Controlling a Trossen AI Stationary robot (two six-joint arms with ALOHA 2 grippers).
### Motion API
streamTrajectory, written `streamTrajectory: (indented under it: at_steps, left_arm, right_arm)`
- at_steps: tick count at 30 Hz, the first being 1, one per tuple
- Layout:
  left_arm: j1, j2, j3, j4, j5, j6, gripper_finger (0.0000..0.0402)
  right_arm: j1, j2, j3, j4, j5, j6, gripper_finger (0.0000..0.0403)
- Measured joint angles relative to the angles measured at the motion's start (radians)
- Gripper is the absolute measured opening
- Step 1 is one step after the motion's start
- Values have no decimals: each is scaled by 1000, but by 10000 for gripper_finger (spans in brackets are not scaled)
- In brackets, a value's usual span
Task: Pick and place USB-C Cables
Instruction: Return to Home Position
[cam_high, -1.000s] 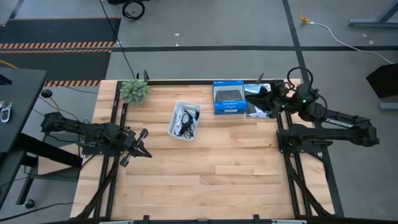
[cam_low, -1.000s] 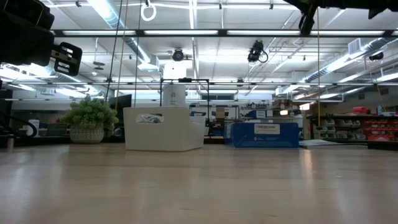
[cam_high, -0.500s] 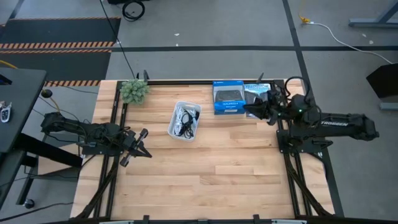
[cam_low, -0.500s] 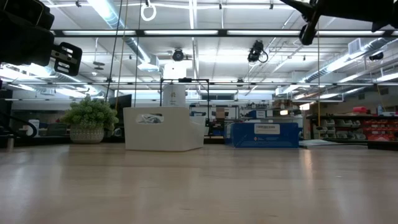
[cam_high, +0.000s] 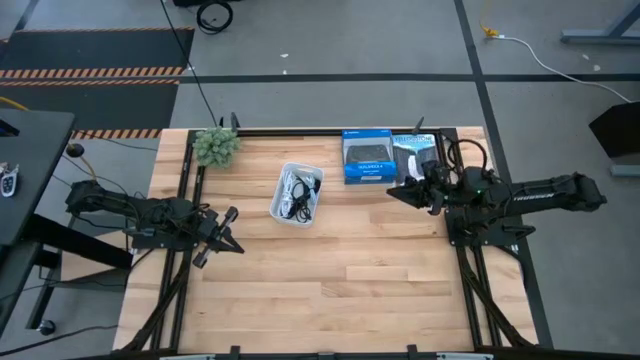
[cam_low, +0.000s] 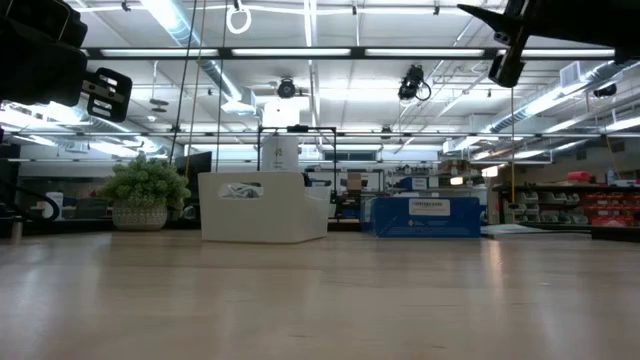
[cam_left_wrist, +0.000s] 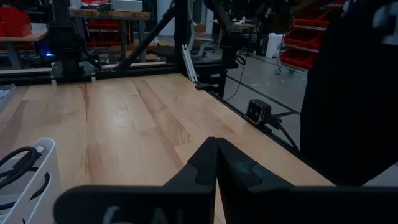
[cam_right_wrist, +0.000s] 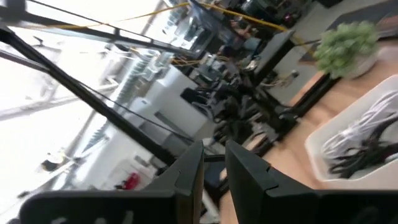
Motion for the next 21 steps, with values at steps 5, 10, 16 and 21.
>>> streamTrajectory:
  at_steps: [5, 10, 16, 21]
  left_arm:
    - [0, 0, 0, 0, 0, 0, 11]
    - [0, 0, 0, 0, 0, 0, 11]
    - [0, 0, 0, 0, 0, 0, 11]
    - [0, 0, 0, 0, 0, 0, 11]
  right_arm:
    - [74, 4, -59, 96, 39, 56, 73]
    - [146, 4, -109, 184, 112, 71, 73]
    - [224, 8, -126, 190, 190, 54, 73]
    - [280, 24, -158, 205, 260, 44, 71]
